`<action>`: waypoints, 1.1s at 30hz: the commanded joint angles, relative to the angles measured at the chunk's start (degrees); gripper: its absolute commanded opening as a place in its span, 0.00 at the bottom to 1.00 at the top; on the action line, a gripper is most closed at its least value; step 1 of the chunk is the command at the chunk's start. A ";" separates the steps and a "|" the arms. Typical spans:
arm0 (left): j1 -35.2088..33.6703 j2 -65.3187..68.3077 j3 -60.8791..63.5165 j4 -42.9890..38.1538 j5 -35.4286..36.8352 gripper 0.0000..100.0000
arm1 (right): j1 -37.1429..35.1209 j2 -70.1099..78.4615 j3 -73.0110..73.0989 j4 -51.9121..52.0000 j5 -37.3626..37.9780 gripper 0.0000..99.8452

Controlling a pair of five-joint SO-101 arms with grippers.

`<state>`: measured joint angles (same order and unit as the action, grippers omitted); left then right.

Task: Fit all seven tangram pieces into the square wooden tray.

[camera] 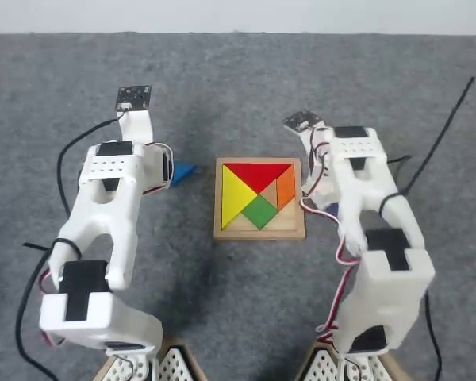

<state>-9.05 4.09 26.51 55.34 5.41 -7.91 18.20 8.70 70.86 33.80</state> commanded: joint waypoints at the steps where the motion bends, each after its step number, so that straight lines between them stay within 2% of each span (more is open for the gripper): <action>1: -0.26 -0.88 -2.95 -0.97 0.44 0.12 | 1.01 -7.87 1.93 -0.75 11.96 0.19; 8: -0.26 -0.88 -3.03 -0.97 0.44 0.12 | 2.07 -13.85 9.23 -1.27 33.93 0.20; 11: -0.26 -0.70 -2.95 -0.97 0.44 0.12 | 2.07 -16.31 11.34 -1.27 43.87 0.23; 14: -0.26 -0.53 -2.95 -1.05 0.44 0.12 | 2.07 -18.42 11.87 -0.31 50.81 0.24; 17: -0.26 -0.44 -2.95 -1.14 0.44 0.12 | 1.01 -20.53 11.60 2.24 56.35 0.20; 19: -0.26 -0.44 -2.95 -1.23 0.44 0.12 | -1.63 -21.85 11.60 2.59 56.88 0.19; 23: -0.26 -0.35 -2.86 -1.23 0.44 0.12 | -5.23 -23.43 11.69 1.89 53.01 0.19; 25: -0.26 -0.35 -2.77 -1.23 0.44 0.12 | -2.86 -23.16 11.96 1.54 52.57 0.20; 29: -0.26 -0.35 -2.86 -1.23 0.44 0.12 | 3.56 -23.16 15.47 -0.84 49.58 0.29; 33: -0.26 -0.35 -3.03 -1.23 0.44 0.12 | 6.73 -24.31 21.01 -3.91 56.44 0.35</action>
<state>-9.05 4.09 26.51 55.34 5.41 -2.90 -2.73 28.04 69.27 86.55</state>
